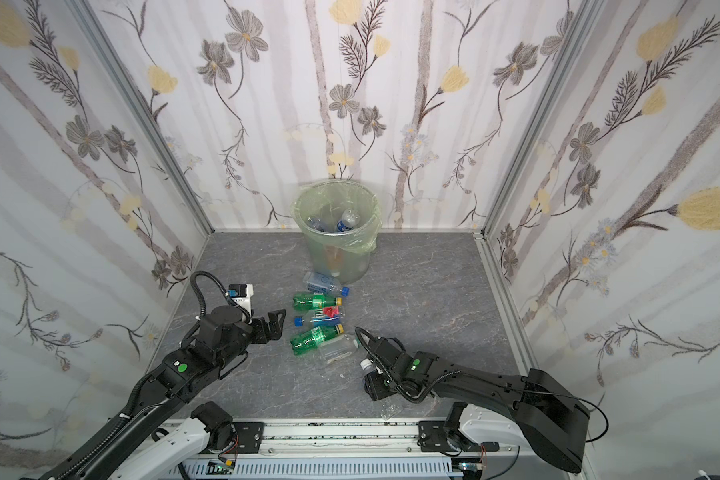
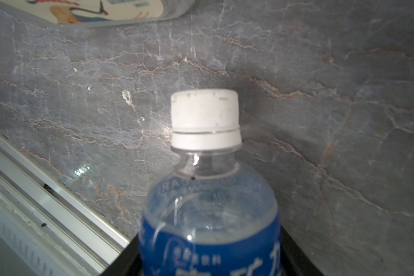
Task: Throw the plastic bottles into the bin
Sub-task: 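Lift the water bottle with the right gripper and release it into the wastebasket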
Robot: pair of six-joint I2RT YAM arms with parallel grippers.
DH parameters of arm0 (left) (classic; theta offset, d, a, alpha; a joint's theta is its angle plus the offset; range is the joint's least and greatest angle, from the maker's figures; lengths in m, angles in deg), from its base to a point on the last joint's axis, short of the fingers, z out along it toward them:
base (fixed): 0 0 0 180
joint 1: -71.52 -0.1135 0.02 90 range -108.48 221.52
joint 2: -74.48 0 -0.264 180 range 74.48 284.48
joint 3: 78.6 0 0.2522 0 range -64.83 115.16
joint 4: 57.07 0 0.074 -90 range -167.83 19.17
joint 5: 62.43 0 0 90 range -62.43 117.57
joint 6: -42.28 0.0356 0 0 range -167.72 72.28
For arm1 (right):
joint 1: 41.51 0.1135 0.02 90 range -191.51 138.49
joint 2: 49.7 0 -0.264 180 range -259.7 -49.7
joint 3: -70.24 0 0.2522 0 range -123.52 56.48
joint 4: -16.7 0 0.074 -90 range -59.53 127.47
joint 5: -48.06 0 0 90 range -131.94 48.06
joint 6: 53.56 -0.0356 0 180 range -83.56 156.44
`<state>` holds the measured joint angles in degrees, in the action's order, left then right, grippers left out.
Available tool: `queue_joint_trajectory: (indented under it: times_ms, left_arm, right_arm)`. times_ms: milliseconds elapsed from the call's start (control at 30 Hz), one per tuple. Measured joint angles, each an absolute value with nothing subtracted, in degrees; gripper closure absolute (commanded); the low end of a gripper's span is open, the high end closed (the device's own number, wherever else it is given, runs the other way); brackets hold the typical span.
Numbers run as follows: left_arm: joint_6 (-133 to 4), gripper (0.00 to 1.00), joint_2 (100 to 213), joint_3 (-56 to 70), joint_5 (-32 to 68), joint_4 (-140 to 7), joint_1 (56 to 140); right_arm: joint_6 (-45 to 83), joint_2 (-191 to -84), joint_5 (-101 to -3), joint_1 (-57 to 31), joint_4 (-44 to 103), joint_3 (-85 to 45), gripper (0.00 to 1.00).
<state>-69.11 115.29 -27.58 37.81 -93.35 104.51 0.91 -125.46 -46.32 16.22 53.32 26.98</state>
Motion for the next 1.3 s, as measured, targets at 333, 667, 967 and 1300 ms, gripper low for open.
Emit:
queue_joint_trajectory:
  times_ms: [333, 667, 967, 1300]
  left_arm:
    - [-68.91, 0.00, 116.72, -27.93, 38.92, -92.15, 104.45]
    - [-68.52, 0.00, 117.28, -28.85, 37.81, -90.36, 104.30]
    - [-68.76, 0.00, 115.56, -28.67, 36.98, -89.92, 104.30]
    - [-71.69, 0.00, 112.87, -29.74, 37.24, -89.94, 104.25]
  right_arm:
    - [2.09, -116.20, -37.87, 13.73, 53.99, 17.15, 0.54]
    - [9.11, -107.26, -35.64, 3.61, 43.63, 5.15, 0.56]
    - [17.35, -116.35, -37.93, 0.33, 35.26, -6.79, 0.56]
    - [19.36, -155.50, -47.66, -9.63, 40.64, -55.09, 0.12]
